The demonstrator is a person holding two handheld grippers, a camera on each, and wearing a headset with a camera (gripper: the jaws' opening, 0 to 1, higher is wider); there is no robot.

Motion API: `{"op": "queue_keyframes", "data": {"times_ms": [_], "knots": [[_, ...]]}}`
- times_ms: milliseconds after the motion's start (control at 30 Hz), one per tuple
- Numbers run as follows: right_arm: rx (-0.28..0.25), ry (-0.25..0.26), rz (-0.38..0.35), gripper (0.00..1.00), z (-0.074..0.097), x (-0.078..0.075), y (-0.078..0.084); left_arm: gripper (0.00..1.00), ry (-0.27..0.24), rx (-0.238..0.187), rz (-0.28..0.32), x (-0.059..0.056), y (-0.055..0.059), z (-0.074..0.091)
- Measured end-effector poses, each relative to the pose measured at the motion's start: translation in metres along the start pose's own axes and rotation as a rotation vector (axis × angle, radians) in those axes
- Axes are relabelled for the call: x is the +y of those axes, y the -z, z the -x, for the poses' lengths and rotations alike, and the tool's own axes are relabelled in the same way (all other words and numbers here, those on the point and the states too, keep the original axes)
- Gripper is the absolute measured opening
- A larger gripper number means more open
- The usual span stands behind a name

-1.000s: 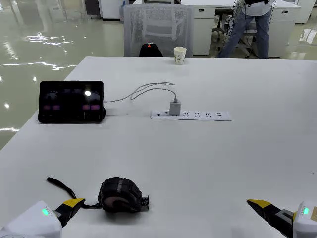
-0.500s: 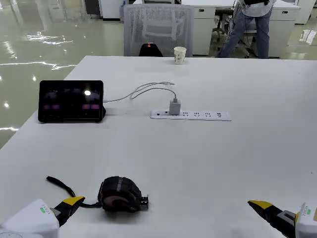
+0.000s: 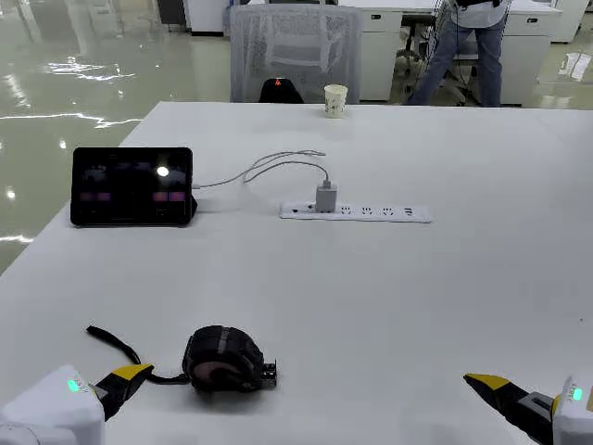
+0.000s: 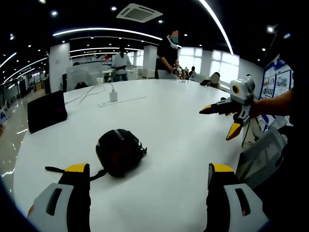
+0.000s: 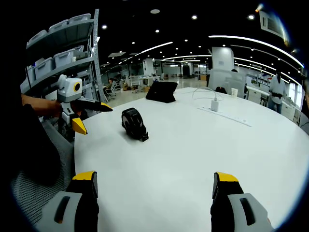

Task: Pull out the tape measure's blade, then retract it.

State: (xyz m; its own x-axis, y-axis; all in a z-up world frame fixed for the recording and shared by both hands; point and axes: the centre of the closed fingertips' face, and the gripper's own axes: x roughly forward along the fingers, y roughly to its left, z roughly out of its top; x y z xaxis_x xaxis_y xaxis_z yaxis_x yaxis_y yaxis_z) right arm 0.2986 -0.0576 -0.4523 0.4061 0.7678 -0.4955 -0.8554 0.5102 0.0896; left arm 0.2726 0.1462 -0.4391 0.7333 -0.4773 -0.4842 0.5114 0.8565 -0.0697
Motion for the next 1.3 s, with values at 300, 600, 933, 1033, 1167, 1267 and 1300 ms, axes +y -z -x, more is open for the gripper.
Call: {"op": "queue_keyframes", "data": {"times_ms": [300,600,933,1033,1167,1267,1300], "knots": [[0.003,0.001,-0.001,0.99,0.0009,-0.0011,0.0009,0.99,0.005,0.006,0.001,-0.0006,-0.0022,0.0007],[0.006,0.001,-0.002,0.99,0.0015,-0.0007,0.0008,0.99,0.004,0.01,0.012,0.0019,-0.0017,0.0018],[0.002,0.005,-0.003,0.99,0.0031,-0.0019,-0.0009,0.99,0.011,0.015,0.014,0.0017,-0.0021,0.0019],[0.004,0.005,-0.005,0.99,0.0035,-0.0016,-0.0001,0.96,0.018,0.021,0.024,0.0003,-0.0014,0.002],[0.006,0.004,-0.005,0.99,0.0043,-0.0015,0.0008,0.99,0.015,0.017,0.023,0.0012,-0.0021,0.0015],[0.006,0.006,-0.007,0.99,0.005,-0.0022,0.0011,0.99,0.015,0.014,0.021,0.0016,-0.0031,0.0015],[0.006,0.006,-0.007,0.99,0.0051,-0.0025,0.0011,0.99,0.016,0.014,0.019,0.0016,-0.003,0.0013]]}}
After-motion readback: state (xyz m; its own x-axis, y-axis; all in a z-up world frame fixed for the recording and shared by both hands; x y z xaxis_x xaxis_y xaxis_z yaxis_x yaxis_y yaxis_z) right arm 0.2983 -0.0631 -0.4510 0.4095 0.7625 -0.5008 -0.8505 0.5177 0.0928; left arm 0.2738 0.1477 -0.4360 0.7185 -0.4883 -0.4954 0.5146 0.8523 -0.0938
